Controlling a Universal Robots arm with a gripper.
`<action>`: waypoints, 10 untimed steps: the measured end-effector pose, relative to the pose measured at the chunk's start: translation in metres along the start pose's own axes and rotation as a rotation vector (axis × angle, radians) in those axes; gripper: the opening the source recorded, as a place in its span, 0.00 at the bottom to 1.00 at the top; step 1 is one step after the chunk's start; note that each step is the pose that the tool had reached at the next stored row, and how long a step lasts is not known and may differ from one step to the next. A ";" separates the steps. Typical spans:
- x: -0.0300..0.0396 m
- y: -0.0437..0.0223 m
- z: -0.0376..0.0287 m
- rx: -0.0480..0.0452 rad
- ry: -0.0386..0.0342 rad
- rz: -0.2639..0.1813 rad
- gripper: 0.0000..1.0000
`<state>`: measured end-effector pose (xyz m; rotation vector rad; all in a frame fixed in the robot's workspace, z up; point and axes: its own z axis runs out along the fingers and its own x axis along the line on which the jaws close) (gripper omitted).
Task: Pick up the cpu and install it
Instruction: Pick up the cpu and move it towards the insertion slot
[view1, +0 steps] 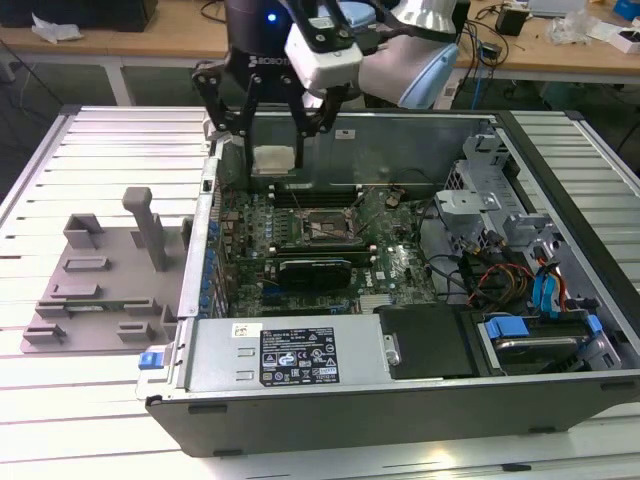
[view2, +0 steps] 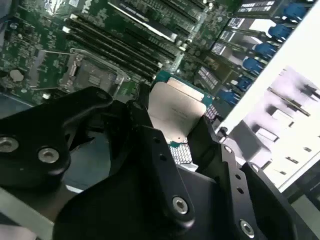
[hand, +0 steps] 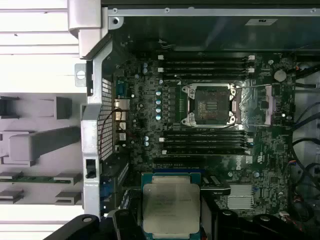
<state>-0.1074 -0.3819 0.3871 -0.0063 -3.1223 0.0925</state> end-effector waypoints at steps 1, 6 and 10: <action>-0.0048 0.0022 0.0000 -0.0011 0.0006 0.000 0.55; -0.0258 0.0120 0.0012 -0.0013 0.0040 0.000 0.55; -0.0508 0.0166 0.0055 -0.0010 0.0103 -0.001 0.55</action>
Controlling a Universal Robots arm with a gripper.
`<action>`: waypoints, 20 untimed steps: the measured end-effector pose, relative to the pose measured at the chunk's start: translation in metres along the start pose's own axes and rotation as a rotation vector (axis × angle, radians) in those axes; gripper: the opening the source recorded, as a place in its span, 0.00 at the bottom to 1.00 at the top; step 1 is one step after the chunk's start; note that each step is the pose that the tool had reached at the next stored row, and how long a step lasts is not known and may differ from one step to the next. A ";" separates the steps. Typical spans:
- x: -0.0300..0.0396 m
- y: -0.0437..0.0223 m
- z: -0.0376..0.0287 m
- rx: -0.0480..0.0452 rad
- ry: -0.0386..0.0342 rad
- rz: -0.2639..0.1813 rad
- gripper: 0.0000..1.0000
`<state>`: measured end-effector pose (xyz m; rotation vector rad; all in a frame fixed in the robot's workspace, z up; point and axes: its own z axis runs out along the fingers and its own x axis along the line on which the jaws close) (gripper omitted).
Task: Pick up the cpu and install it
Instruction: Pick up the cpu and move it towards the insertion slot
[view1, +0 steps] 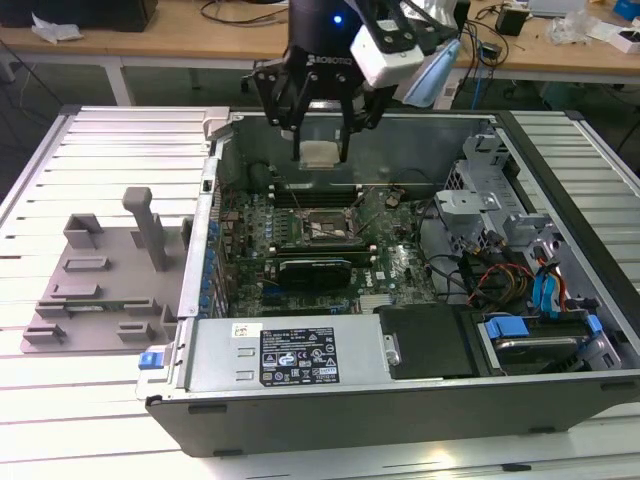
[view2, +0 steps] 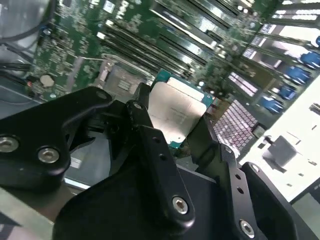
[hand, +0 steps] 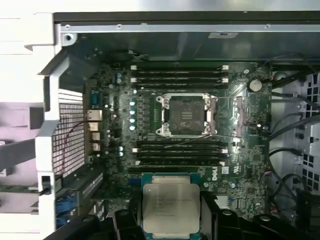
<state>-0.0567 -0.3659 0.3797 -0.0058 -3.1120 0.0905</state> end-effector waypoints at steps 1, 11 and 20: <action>-0.0059 0.0010 0.0020 -0.0002 0.0014 0.000 0.55; -0.0451 0.0082 0.0255 -0.0002 0.0110 -0.001 0.55; -0.0665 0.0137 0.0486 -0.0001 0.0143 -0.001 0.55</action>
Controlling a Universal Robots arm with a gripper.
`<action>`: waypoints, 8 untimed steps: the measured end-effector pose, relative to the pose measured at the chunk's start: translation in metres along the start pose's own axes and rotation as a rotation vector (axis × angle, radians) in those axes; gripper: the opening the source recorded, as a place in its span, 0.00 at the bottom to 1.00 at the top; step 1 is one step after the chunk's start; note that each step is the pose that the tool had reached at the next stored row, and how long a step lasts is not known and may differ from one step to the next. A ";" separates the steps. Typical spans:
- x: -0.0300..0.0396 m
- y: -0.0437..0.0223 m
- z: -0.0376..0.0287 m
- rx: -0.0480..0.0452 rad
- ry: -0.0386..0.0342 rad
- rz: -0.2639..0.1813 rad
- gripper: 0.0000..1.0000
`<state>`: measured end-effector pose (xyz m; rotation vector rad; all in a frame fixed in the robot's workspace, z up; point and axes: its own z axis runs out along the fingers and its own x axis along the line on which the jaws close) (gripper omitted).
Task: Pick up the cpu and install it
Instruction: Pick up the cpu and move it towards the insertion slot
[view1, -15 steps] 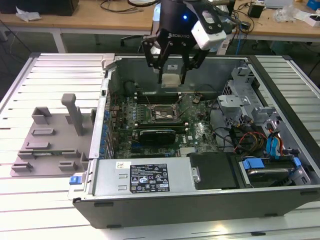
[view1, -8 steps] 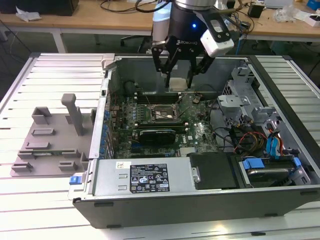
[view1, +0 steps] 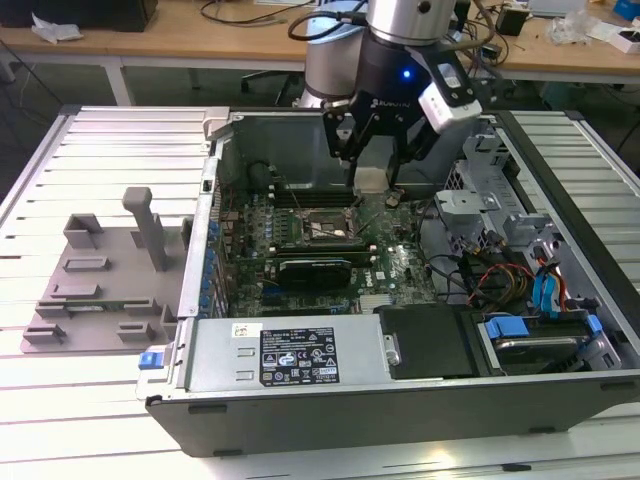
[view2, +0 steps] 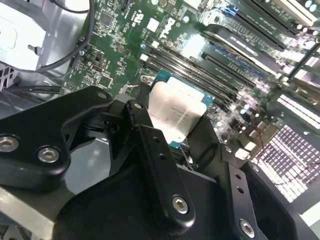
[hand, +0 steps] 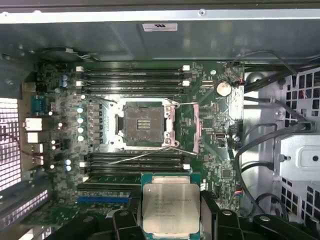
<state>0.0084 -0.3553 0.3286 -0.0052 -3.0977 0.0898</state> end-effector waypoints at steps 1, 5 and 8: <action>-0.0001 0.0014 0.0024 0.0000 0.0000 0.000 0.55; -0.0004 0.0127 0.0093 -0.0001 0.0000 0.000 0.55; -0.0006 0.0166 0.0131 -0.0001 0.0000 0.000 0.55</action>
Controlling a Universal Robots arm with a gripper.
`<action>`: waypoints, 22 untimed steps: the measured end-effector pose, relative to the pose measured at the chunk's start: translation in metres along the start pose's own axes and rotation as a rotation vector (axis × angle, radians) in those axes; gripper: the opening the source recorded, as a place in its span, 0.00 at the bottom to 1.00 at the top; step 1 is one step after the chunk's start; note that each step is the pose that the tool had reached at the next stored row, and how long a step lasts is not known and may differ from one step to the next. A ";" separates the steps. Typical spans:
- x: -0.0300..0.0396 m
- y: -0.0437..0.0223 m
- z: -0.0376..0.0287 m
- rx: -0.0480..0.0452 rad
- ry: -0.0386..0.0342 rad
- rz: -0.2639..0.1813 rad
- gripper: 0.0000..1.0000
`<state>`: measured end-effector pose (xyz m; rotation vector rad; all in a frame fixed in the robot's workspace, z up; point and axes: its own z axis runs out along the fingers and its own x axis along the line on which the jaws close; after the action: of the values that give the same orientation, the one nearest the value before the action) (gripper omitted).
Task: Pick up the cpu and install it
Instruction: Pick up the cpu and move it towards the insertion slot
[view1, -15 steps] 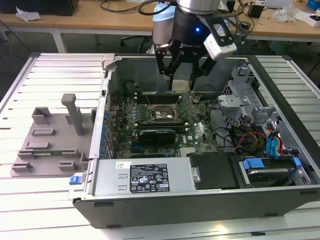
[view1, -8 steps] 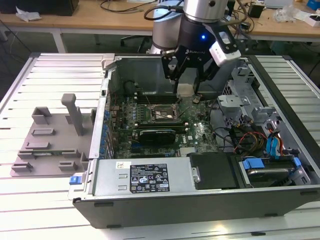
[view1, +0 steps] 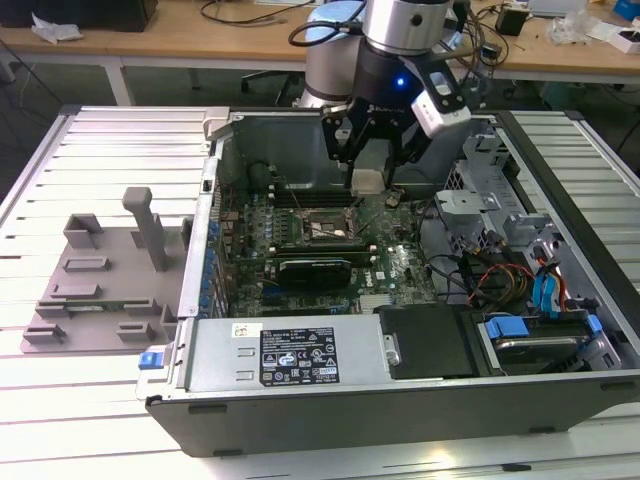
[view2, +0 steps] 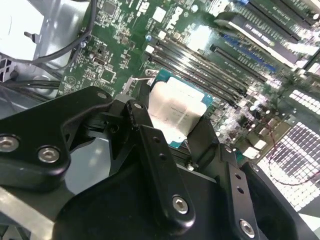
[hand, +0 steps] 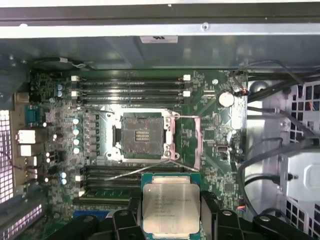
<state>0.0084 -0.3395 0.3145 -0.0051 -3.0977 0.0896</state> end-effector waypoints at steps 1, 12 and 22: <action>-0.0001 0.0007 0.0018 0.0001 0.0000 0.000 0.55; -0.0004 0.0037 0.0086 -0.0311 0.0002 0.000 0.55; -0.0005 0.0037 0.0086 -0.0998 0.0004 -0.003 0.55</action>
<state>0.0085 -0.3363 0.3056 -0.0039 -3.0981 -0.0652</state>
